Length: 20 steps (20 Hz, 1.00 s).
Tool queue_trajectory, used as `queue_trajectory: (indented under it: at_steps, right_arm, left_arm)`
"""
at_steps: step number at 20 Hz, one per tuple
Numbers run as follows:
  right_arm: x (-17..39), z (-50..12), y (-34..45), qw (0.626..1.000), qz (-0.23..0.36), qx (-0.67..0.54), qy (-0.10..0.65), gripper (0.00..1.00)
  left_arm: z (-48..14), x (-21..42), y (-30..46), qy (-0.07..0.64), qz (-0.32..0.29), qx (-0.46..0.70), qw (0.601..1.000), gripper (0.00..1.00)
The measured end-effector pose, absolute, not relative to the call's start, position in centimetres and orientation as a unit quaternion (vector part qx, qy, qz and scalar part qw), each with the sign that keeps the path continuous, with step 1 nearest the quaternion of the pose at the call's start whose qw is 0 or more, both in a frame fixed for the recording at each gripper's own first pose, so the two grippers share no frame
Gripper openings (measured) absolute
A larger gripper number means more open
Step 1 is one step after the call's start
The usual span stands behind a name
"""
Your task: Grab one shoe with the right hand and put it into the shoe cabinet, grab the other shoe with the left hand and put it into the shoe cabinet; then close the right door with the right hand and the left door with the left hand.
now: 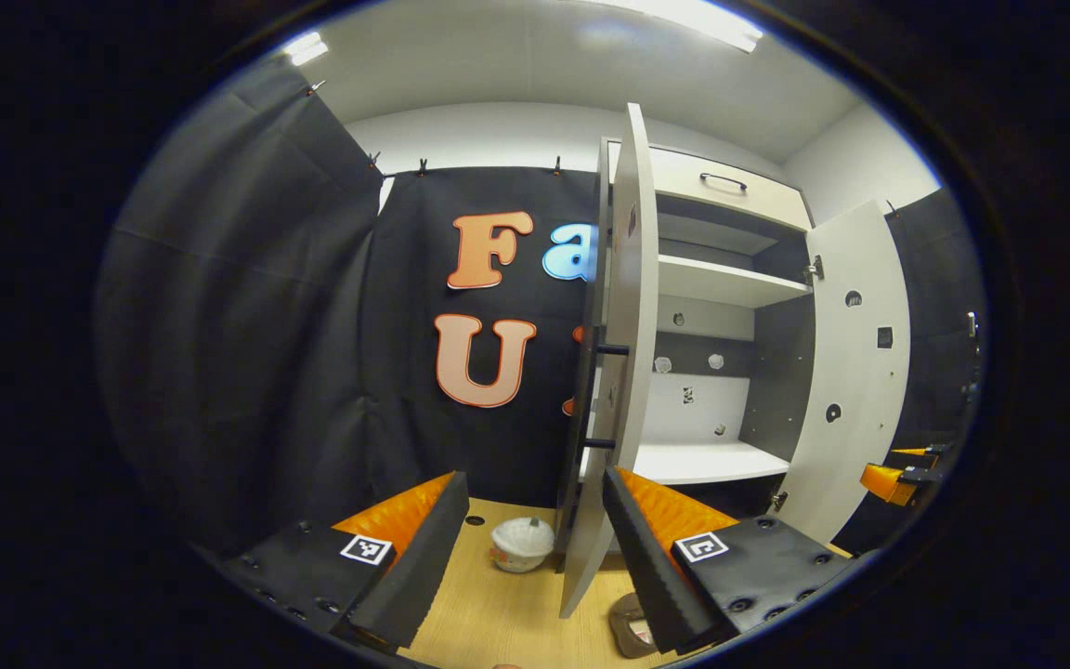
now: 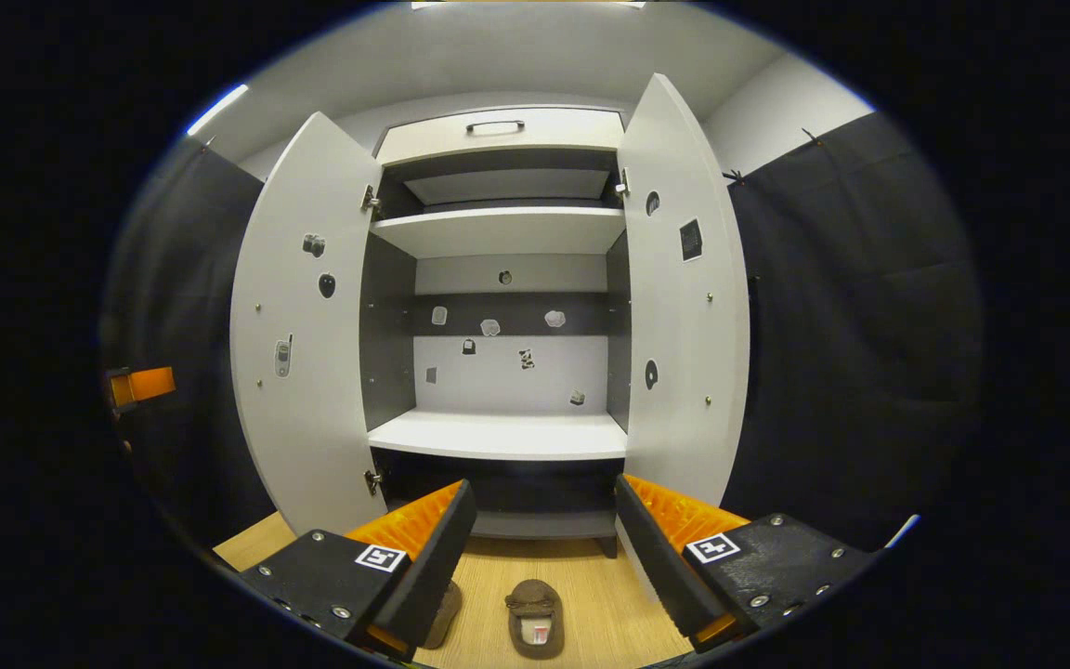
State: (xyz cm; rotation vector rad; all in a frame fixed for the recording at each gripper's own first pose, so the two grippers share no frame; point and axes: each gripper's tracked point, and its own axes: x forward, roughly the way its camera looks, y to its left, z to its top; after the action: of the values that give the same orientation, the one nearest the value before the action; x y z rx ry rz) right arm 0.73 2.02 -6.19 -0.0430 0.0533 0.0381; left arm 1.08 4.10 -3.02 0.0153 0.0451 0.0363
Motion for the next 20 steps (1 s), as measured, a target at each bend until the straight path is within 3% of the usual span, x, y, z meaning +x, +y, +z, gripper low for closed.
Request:
queue_trajectory:
  at_steps: [7,12,20]
  right_arm:
    - [1.2,-5.9,2.1,0.999,0.011,-0.023,0.031,0.94]
    - [1.7,-6.5,0.9,0.999,0.001,-0.014,0.035,0.94]
    - [3.7,-21.8,-1.0,0.984,-0.002,-0.01,0.176,0.94]
  left_arm:
    - [-4.9,2.3,3.1,0.041,0.008,0.0,0.999,0.95]
    - [-3.6,2.3,4.0,0.014,0.038,0.025,0.999,0.95]
    - [-5.8,1.2,2.6,0.033,0.053,0.016,0.998,0.95]
